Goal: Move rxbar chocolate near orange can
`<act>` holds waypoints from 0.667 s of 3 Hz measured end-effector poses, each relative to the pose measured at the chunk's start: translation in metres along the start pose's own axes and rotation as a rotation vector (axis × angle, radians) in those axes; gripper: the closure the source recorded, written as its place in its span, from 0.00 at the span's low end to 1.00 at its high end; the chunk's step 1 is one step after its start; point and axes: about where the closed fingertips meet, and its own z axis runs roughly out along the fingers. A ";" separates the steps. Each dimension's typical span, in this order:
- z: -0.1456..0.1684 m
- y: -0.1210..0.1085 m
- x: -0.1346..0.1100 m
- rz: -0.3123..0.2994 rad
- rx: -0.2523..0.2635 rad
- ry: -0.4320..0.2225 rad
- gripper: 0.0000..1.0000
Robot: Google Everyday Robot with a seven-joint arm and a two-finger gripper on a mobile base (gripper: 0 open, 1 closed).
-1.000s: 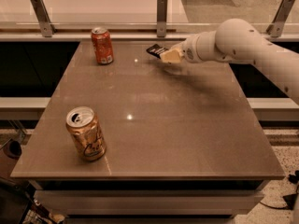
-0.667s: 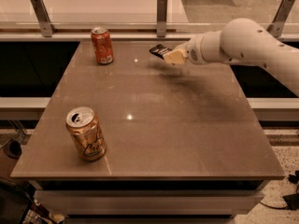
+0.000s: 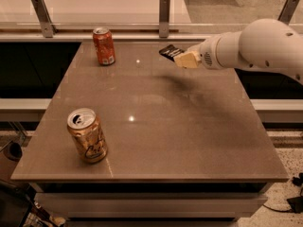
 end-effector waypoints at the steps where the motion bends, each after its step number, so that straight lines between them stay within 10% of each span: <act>1: -0.018 0.004 0.002 -0.006 -0.025 -0.006 1.00; 2: -0.035 0.009 0.002 -0.040 -0.087 -0.015 1.00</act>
Offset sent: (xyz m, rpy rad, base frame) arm -0.0557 -0.0173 0.0194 -0.0013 0.0133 0.1936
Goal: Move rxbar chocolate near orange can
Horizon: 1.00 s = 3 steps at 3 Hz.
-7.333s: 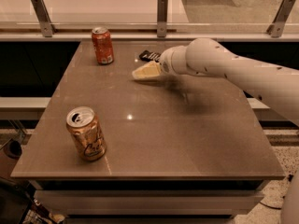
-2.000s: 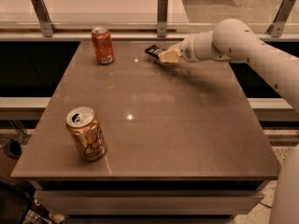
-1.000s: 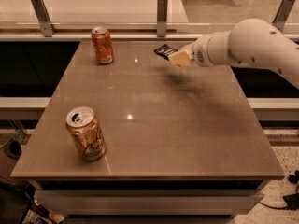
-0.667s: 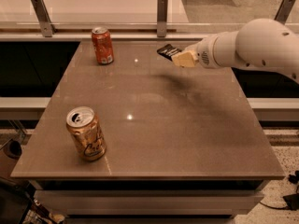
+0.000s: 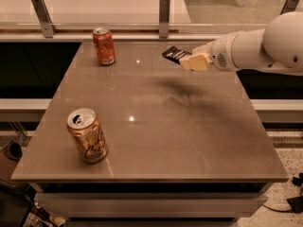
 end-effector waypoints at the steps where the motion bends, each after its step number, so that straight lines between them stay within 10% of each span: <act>1: -0.015 0.016 -0.003 -0.034 -0.052 0.016 1.00; 3: -0.017 0.063 -0.006 -0.079 -0.146 0.064 1.00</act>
Offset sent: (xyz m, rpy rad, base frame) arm -0.0580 0.0384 0.0100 -0.0689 0.0760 0.1379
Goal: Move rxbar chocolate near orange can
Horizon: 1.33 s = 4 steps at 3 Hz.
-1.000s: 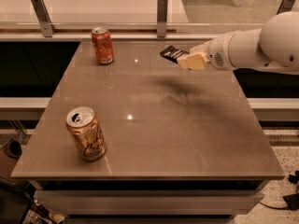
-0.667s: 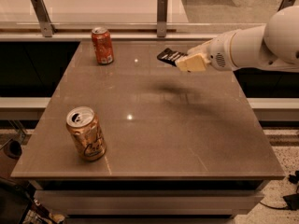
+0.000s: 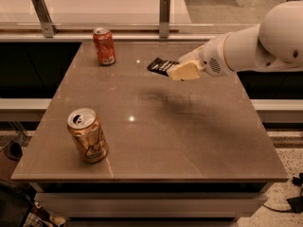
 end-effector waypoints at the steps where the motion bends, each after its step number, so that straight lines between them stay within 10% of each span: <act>1: 0.006 0.021 0.004 -0.018 -0.048 0.009 1.00; 4: -0.004 0.076 0.025 -0.002 -0.107 0.008 1.00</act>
Offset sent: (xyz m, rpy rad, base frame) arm -0.0499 0.0302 -0.0339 -0.0035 0.0647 0.1050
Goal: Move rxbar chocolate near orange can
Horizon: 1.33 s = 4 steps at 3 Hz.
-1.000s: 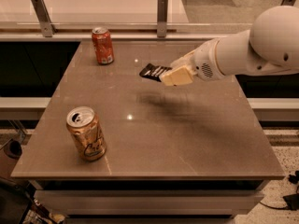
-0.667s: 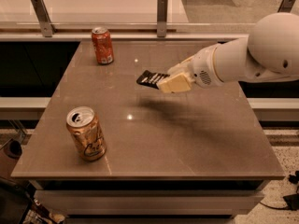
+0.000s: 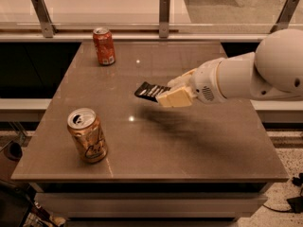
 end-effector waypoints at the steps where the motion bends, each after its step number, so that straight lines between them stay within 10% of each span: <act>1: -0.003 0.017 0.002 0.013 -0.012 -0.009 1.00; 4: 0.008 0.054 0.015 0.036 -0.077 -0.035 1.00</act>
Offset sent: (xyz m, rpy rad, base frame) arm -0.0424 0.0166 -0.0160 0.0781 0.0644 0.0459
